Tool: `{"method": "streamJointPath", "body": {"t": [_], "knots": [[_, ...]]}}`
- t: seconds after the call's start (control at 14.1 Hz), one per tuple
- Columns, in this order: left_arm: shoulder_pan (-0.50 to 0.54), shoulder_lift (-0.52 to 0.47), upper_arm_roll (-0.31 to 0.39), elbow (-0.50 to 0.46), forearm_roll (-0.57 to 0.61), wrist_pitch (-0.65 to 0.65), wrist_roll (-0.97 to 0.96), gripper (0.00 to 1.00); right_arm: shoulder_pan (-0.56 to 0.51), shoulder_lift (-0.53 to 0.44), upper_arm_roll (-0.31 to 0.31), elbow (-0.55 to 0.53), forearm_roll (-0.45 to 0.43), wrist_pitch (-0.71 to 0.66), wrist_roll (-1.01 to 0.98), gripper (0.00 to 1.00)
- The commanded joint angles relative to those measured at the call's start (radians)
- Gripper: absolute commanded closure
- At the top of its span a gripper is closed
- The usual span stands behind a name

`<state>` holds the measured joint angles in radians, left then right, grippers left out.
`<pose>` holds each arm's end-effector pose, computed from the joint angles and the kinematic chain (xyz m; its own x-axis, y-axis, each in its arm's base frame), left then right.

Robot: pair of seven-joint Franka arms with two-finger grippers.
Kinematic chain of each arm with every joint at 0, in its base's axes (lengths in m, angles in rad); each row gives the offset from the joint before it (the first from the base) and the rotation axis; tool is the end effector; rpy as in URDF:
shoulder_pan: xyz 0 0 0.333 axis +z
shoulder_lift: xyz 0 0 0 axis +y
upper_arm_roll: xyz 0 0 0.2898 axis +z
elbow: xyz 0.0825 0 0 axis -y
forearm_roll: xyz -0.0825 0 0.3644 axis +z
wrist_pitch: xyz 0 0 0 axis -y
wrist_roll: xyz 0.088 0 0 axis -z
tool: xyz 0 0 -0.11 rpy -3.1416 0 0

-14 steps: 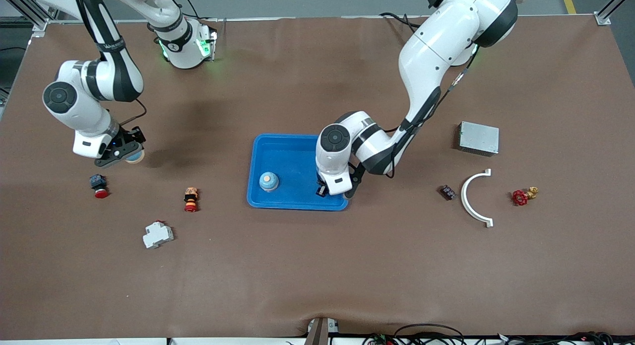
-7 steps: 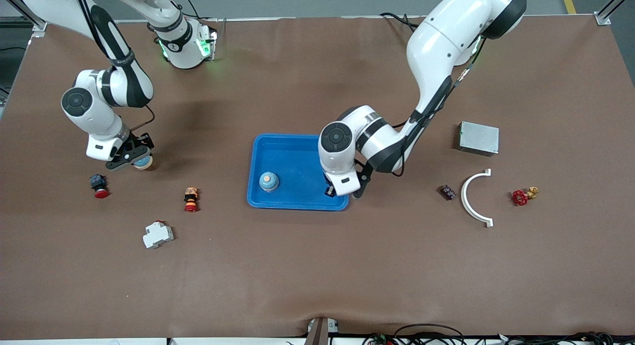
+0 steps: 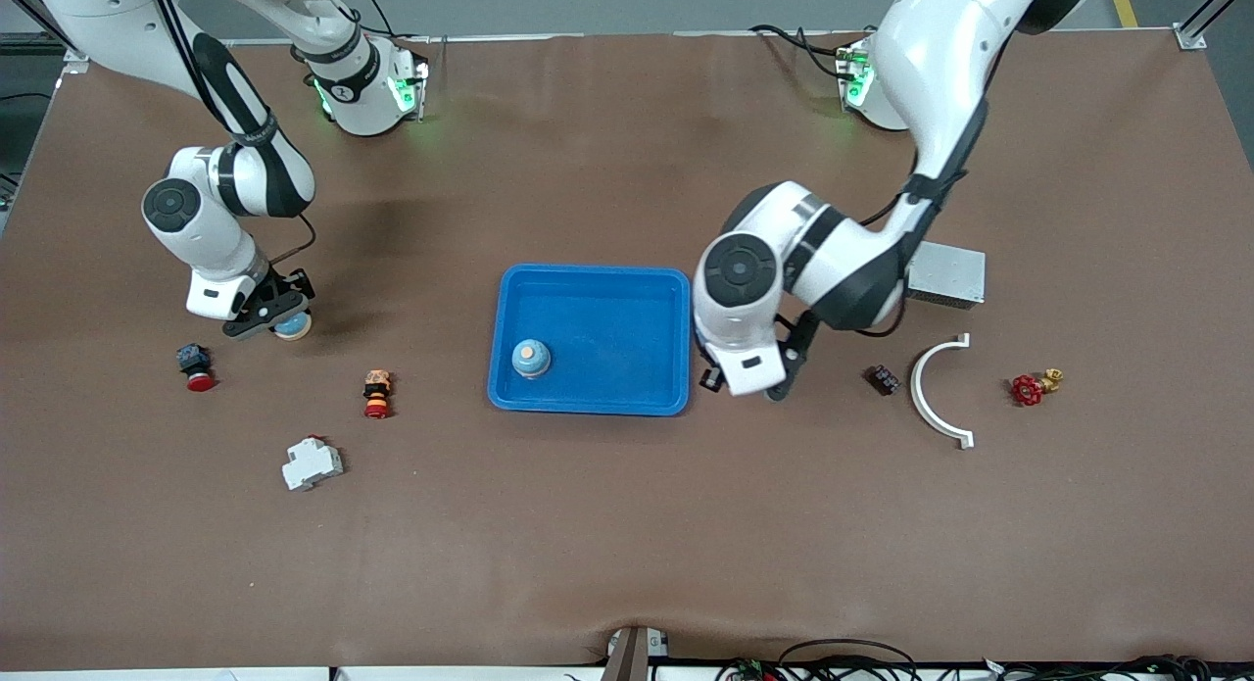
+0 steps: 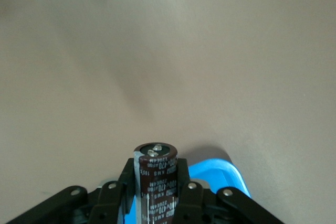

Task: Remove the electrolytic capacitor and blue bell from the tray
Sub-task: 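Grasp a capacitor with the left gripper while the right gripper places the bell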

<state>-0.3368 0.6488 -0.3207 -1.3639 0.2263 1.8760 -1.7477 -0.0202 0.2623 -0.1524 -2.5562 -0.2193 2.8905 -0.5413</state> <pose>0.5714 -0.3669 0.3273 0.4883 0.8720 0.0337 0.8698 -0.4833 -0.0991 0.4384 -0.0679 0.1692 0.8334 0.5527 -0.0051 0.5490 -0.8267 0.1230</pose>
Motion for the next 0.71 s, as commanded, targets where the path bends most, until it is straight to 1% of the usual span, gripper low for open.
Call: {"method": "streamJointPath", "body": {"t": [0.0,0.07,0.28,0.35,0.42,0.49,0.57,0.64], "knots": [[0.067,-0.05,-0.009,-0.032,-0.03,-0.041,0.095,1.0,-0.029,0.008,0.017,-0.015,-0.017,0.026,-0.006,0.33],[0.091,-0.063,-0.008,-0.04,-0.027,-0.064,0.161,1.0,-0.029,0.006,0.017,-0.015,-0.017,0.026,-0.005,0.0],[0.171,-0.09,-0.008,-0.076,-0.018,-0.083,0.31,1.0,-0.032,-0.021,0.019,-0.016,-0.015,0.0,0.003,0.0],[0.2,-0.101,-0.005,-0.098,-0.015,-0.084,0.368,1.0,-0.027,-0.066,0.019,-0.013,-0.015,-0.045,0.003,0.0],[0.235,-0.113,-0.003,-0.128,-0.013,-0.084,0.44,1.0,-0.026,-0.127,0.022,-0.007,-0.009,-0.135,0.003,0.0],[0.269,-0.129,-0.001,-0.162,0.008,-0.081,0.508,1.0,-0.02,-0.199,0.027,0.005,0.004,-0.258,0.007,0.0],[0.294,-0.136,-0.006,-0.187,0.075,-0.078,0.551,1.0,0.006,-0.259,0.036,0.034,0.035,-0.398,0.01,0.0],[0.317,-0.135,-0.008,-0.201,0.124,-0.075,0.577,1.0,0.046,-0.302,0.043,0.08,0.11,-0.538,0.044,0.0]]}}
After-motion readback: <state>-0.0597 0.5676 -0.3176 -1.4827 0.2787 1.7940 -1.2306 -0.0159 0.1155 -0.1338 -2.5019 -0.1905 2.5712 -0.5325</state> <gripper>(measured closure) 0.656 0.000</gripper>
